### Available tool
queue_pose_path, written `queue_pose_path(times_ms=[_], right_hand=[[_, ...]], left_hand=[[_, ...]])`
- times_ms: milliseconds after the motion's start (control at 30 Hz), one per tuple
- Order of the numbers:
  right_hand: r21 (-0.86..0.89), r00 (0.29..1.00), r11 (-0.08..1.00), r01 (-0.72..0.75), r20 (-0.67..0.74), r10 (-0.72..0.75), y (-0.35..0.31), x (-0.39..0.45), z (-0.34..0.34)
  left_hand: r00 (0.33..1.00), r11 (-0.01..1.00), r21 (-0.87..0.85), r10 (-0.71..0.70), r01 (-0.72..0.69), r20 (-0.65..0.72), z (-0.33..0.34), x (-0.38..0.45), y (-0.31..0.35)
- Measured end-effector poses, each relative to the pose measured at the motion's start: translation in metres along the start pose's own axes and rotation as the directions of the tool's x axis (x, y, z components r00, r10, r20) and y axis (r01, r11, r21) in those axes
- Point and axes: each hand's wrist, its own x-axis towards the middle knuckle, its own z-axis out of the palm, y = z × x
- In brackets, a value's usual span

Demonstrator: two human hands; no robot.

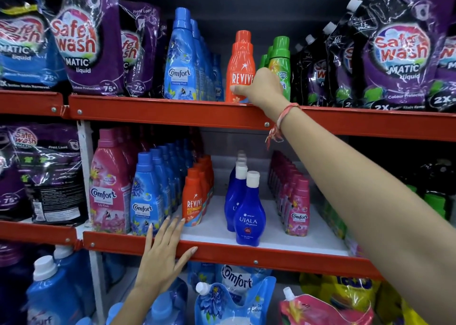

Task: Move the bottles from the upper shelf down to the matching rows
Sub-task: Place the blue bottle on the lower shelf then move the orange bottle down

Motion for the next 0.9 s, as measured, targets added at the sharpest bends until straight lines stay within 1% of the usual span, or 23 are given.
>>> queue_pose_path(times_ms=[100,200,267,300,367,433,533,600,667,733,800,900], right_hand=[[0.038,0.999,0.999,-0.038,0.03,0.037,0.002,0.004,-0.002],[0.077,0.998,0.995,-0.058,0.006,0.058,0.003,0.002,-0.003],[0.177,0.997,0.981,-0.074,-0.008,0.077,0.002,0.001,-0.004],[0.271,0.996,0.959,-0.09,0.0,0.093,0.002,0.002,-0.004],[0.467,0.992,0.876,-0.122,0.041,0.117,0.002,0.002,-0.007],[0.574,0.99,0.807,-0.14,0.068,0.124,0.003,0.002,-0.012],[0.679,0.993,0.724,-0.12,0.079,0.091,-0.002,-0.01,-0.021],[0.724,0.992,0.679,-0.12,0.107,0.062,-0.004,-0.024,-0.026],[0.753,0.986,0.64,-0.153,0.164,0.043,-0.006,-0.044,-0.028],[0.758,0.977,0.628,-0.177,0.21,0.022,-0.003,-0.064,-0.026],[0.742,0.968,0.64,-0.199,0.249,0.012,0.003,-0.084,-0.016],[0.689,0.962,0.693,-0.213,0.273,0.025,0.016,-0.11,0.01]], left_hand=[[1.0,1.0,0.004,0.0,0.0,-0.003,0.001,0.0,0.0],[1.0,1.0,-0.009,0.002,-0.002,-0.011,0.001,0.0,0.0],[1.0,1.0,-0.025,0.0,0.0,-0.018,0.001,0.0,0.001],[1.0,1.0,-0.027,-0.002,0.001,-0.019,0.0,0.0,0.001],[1.0,1.0,-0.025,-0.007,0.006,-0.019,0.0,0.0,0.0],[1.0,1.0,-0.029,-0.011,0.01,-0.019,0.001,0.0,0.0],[1.0,0.999,-0.031,-0.011,0.011,-0.017,0.0,0.001,0.001],[1.0,0.999,-0.037,-0.015,0.014,-0.018,-0.001,0.001,0.002],[1.0,0.999,-0.044,-0.018,0.017,-0.024,-0.002,0.001,0.002],[1.0,0.999,-0.043,-0.013,0.012,-0.025,-0.003,0.001,0.004],[1.0,0.999,-0.033,-0.011,0.01,-0.02,-0.004,0.0,0.005],[1.0,1.0,-0.017,-0.01,0.01,-0.006,-0.005,0.001,0.005]])
